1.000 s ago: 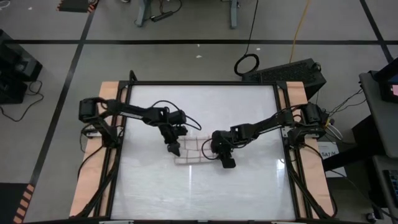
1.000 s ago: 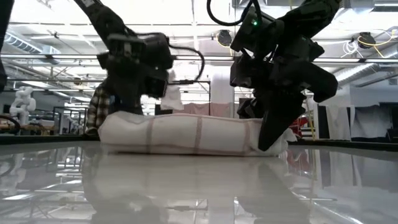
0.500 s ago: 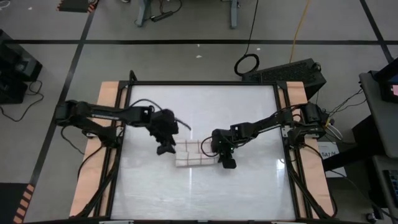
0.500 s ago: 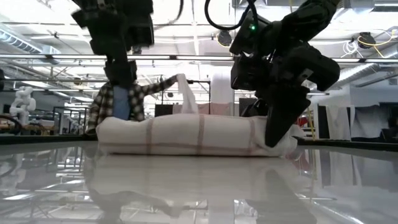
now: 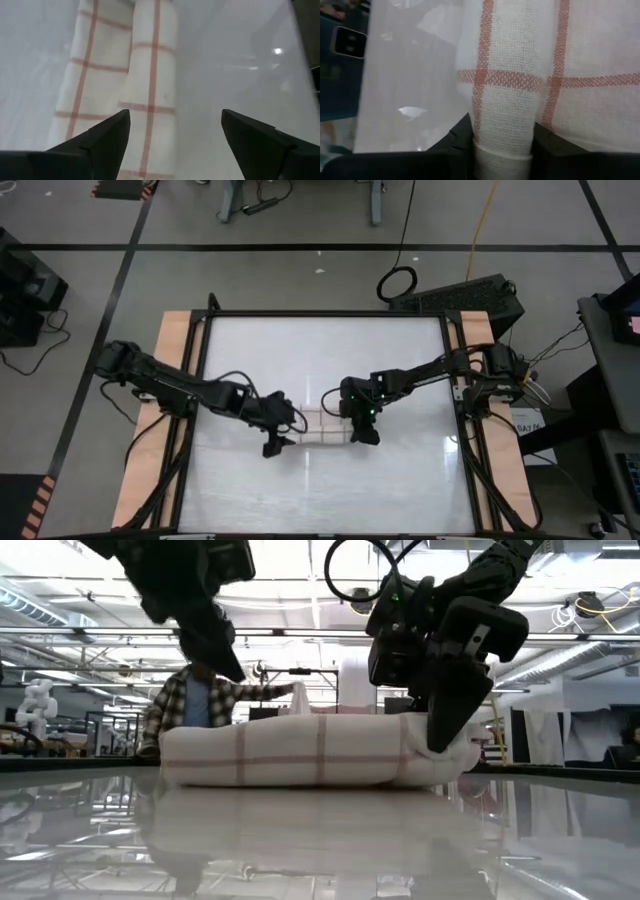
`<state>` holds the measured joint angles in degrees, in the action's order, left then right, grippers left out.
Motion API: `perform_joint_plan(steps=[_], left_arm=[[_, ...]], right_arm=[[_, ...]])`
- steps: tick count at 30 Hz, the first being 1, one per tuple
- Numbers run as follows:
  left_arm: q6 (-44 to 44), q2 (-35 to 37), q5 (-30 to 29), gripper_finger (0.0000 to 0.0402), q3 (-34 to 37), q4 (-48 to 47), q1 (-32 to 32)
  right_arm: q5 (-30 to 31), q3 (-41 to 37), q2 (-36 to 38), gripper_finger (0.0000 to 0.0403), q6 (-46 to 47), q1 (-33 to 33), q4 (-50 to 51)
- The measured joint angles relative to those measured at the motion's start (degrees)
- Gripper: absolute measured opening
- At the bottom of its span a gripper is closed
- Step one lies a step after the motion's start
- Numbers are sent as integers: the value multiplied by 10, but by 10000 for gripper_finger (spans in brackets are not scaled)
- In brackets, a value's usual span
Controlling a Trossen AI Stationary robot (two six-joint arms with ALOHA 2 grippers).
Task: Roll towel
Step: Roll the white checkered towel
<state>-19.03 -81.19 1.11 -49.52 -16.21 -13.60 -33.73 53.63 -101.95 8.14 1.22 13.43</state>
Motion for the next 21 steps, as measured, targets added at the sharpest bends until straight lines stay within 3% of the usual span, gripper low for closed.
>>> perform_joint_plan(steps=[12, 17, 21], left_arm=[[11, -114, -42, 320, 0, 7, -4], [35, -134, 3, 307, 0, 13, 8], [30, -146, 41, 264, -1, -5, 20]], right_arm=[[-58, 0, -31, 96, 15, 15, -5], [-58, 0, -31, 96, 16, 14, -22], [-58, 1, -31, 96, 17, 15, -18]])
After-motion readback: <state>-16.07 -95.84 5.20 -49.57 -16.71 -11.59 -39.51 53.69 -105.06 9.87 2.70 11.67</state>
